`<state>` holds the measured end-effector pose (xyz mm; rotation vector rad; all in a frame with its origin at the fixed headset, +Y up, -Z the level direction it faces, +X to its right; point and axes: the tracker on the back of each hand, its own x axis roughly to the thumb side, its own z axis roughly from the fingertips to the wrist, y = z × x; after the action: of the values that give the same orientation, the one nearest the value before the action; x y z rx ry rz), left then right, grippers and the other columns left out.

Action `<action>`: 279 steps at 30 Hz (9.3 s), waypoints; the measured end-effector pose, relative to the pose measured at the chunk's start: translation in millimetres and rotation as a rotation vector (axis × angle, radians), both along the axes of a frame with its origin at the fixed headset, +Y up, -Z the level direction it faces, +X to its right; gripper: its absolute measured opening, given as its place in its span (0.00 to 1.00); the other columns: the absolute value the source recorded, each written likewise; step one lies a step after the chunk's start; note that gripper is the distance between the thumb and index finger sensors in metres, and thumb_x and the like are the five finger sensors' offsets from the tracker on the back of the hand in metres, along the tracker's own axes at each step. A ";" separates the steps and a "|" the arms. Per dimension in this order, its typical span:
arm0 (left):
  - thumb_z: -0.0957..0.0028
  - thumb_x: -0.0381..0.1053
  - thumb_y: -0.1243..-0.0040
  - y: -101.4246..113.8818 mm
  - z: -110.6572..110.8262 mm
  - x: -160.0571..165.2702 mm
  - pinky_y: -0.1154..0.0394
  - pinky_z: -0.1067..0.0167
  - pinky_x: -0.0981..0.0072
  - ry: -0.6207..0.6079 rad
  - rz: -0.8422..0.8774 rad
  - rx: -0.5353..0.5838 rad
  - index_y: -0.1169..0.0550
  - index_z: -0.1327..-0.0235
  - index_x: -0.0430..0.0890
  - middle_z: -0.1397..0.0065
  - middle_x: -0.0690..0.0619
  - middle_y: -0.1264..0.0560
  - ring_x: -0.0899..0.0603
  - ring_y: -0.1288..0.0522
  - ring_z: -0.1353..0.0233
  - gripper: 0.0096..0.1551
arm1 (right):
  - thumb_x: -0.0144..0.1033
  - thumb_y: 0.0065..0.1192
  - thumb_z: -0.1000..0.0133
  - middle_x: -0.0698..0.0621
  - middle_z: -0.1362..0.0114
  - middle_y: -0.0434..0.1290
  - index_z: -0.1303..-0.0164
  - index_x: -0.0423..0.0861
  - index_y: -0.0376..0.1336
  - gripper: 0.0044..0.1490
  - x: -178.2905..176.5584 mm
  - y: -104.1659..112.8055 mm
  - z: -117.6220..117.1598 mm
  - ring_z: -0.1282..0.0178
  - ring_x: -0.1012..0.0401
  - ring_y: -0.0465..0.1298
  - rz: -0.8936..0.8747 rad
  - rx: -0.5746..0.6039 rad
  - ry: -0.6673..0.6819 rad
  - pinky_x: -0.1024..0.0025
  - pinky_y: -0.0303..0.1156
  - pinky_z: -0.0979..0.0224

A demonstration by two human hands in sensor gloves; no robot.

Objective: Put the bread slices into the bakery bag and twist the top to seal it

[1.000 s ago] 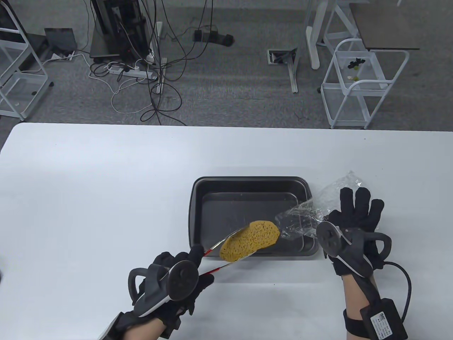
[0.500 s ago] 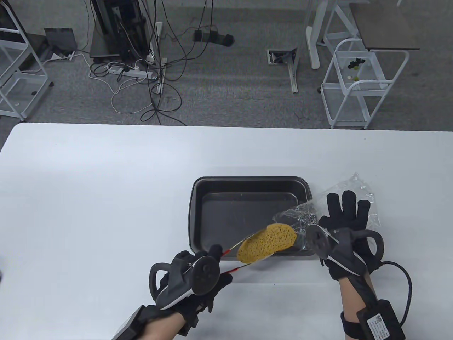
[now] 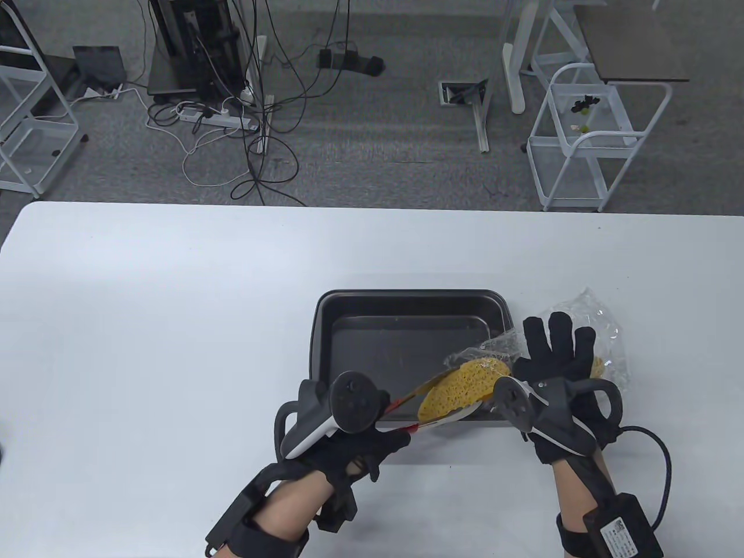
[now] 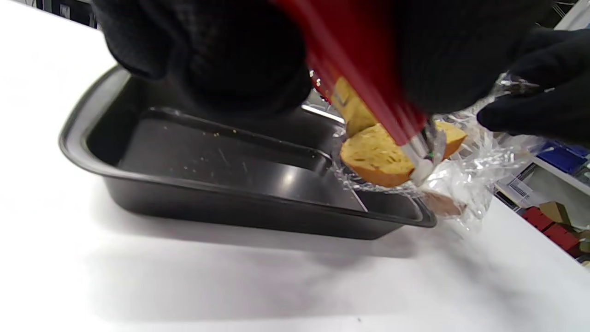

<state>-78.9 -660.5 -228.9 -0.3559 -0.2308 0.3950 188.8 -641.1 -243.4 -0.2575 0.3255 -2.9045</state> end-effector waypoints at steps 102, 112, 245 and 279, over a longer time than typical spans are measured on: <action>0.63 0.71 0.25 5.3 -63.0 -101.5 0.38 0.20 0.35 -0.026 -0.246 0.183 0.27 0.28 0.53 0.36 0.49 0.20 0.46 0.16 0.47 0.49 | 0.42 0.68 0.44 0.31 0.14 0.57 0.51 0.30 0.76 0.28 35.1 17.2 -3.5 0.18 0.25 0.49 -0.564 -0.248 0.290 0.23 0.42 0.25; 0.63 0.69 0.24 -29.0 -126.3 -82.7 0.42 0.18 0.34 -0.078 -0.250 -0.004 0.28 0.27 0.53 0.35 0.49 0.21 0.46 0.17 0.44 0.49 | 0.42 0.68 0.44 0.31 0.14 0.57 0.51 0.30 0.76 0.28 38.2 17.4 -3.5 0.18 0.26 0.49 -0.569 -0.249 0.278 0.23 0.42 0.25; 0.46 0.61 0.37 -71.9 35.9 -36.3 0.50 0.20 0.28 -0.047 0.831 0.260 0.20 0.41 0.60 0.20 0.51 0.30 0.33 0.37 0.16 0.21 | 0.37 0.67 0.45 0.37 0.17 0.64 0.21 0.47 0.56 0.41 -3.0 52.3 108.7 0.23 0.34 0.69 -0.604 0.441 0.424 0.27 0.51 0.23; 0.61 0.79 0.30 -68.7 37.3 -58.6 0.60 0.20 0.24 -0.298 0.887 0.001 0.61 0.17 0.48 0.10 0.41 0.52 0.23 0.50 0.13 0.77 | 0.40 0.74 0.48 0.41 0.39 0.84 0.46 0.42 0.76 0.24 -16.4 -46.4 65.3 0.37 0.39 0.80 -1.164 -0.255 0.564 0.28 0.57 0.27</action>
<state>-137.5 -729.2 -191.6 -0.2954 -0.6849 1.2176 172.4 -687.5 -178.1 -1.3357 0.2153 -3.9396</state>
